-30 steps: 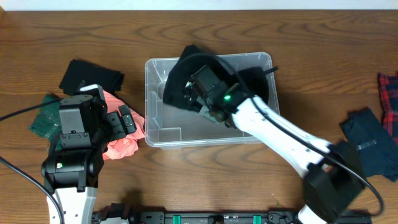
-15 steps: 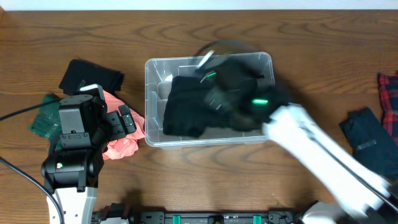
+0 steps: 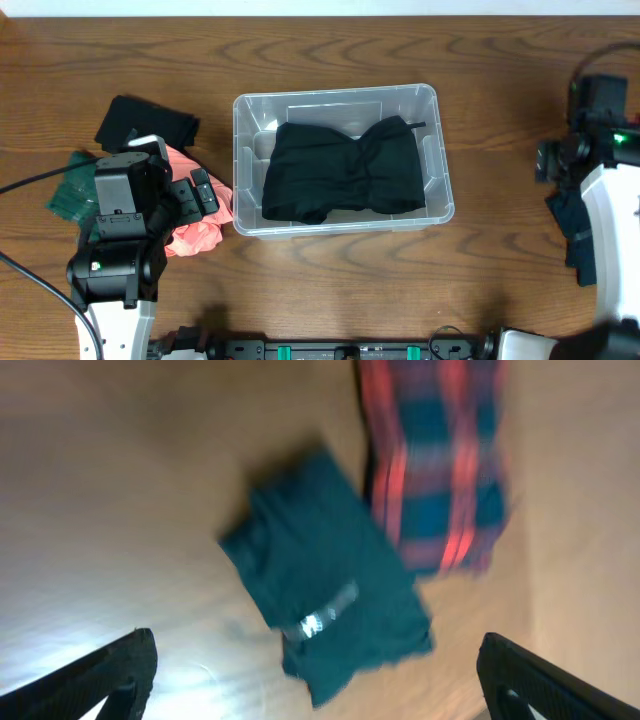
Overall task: Pack container
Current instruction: 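Grasp the dark teal shirt with the right gripper, then place the dark teal shirt into the bin and withdraw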
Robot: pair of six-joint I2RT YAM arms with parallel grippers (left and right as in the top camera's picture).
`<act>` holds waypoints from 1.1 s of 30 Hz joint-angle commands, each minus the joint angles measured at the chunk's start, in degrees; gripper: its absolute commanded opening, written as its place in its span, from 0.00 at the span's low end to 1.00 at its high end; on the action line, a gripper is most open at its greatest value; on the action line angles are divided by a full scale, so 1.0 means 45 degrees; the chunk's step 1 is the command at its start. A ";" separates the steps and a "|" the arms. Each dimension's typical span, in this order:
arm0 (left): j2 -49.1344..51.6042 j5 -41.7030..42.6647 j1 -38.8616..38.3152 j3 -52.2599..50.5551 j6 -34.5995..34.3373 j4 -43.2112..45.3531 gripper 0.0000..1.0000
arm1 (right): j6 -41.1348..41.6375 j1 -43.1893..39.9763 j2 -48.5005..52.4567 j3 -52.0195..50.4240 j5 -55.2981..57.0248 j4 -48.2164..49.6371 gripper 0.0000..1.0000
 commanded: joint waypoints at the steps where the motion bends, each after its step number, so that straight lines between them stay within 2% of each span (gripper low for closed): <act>1: 0.0000 -0.0146 0.0063 0.0248 0.0117 0.0010 0.98 | 0.0073 -0.1311 0.0767 -0.1307 0.0083 0.0850 0.99; 7: 0.0000 -0.0146 0.0063 0.0248 0.0117 0.0010 0.98 | 0.0083 -0.2754 0.2671 -0.2103 -0.0743 0.1763 0.99; 16: 0.0000 -0.0146 0.0063 0.0248 0.0117 0.0010 0.98 | 0.0223 -0.3084 0.4668 -0.2108 -0.0544 0.2327 0.99; 19: 0.0000 -0.0146 0.0063 0.0248 0.0117 0.0010 0.98 | 0.0253 -0.3084 0.5095 -0.2108 -0.0544 0.2458 0.94; 22: 0.0000 -0.0146 0.0063 0.0248 0.0117 0.0010 0.98 | 0.0471 -0.3084 0.5251 -0.2108 -0.0549 0.2501 0.75; 25: 0.0000 -0.0146 0.0063 0.0248 0.0117 0.0010 0.98 | 0.0471 -0.3079 0.5226 -0.2108 -0.0549 0.2535 0.38; 28: 0.0000 -0.0146 0.0063 0.0248 0.0117 0.0010 0.98 | 0.0549 -0.3041 0.5183 -0.2045 -0.0641 0.2477 0.11; 30: 0.0000 -0.0146 0.0063 0.0248 0.0117 0.0010 0.98 | 0.0607 -0.2924 0.5032 -0.1783 -0.0894 0.2283 0.03; 33: 0.0000 -0.0146 0.0063 0.0248 0.0117 0.0015 0.98 | 0.0602 -0.2511 0.4556 -0.1049 -0.1195 0.1865 0.01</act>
